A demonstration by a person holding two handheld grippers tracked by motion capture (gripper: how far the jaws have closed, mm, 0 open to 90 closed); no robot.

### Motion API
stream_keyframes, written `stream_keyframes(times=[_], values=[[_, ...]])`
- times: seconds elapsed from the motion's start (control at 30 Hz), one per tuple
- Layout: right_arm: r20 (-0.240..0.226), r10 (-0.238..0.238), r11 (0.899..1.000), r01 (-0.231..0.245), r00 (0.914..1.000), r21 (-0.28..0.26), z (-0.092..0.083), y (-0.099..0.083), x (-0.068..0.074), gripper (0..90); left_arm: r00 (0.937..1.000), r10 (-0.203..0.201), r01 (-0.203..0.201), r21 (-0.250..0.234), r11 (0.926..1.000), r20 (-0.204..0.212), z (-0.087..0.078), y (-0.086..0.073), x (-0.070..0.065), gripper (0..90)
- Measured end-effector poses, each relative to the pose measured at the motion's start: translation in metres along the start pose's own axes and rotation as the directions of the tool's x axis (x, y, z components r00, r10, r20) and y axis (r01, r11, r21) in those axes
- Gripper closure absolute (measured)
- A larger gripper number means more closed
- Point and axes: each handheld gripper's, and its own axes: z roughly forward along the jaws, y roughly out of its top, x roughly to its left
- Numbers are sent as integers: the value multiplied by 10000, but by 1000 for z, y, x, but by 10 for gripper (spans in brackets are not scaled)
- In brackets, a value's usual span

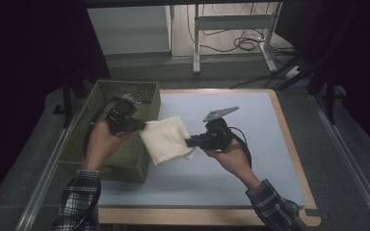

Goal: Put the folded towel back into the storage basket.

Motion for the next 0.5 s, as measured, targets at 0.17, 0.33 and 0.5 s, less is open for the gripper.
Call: stream_keyframes(times=[0.17,0.33,0.5], values=[[-146,44,10000,-45,9999,-39,7,9,2,823,9998,-123,122,-75,9999,-149,-10,-4,9,814],[-294,31,9999,-34,9996,-101,16,19,5,823,9990,-280,275,-133,9995,-360,-19,-9,16,814],[-413,-26,9999,20,9991,-128,25,28,10,823,9966,-506,491,-245,9985,-657,-28,-13,25,816]])
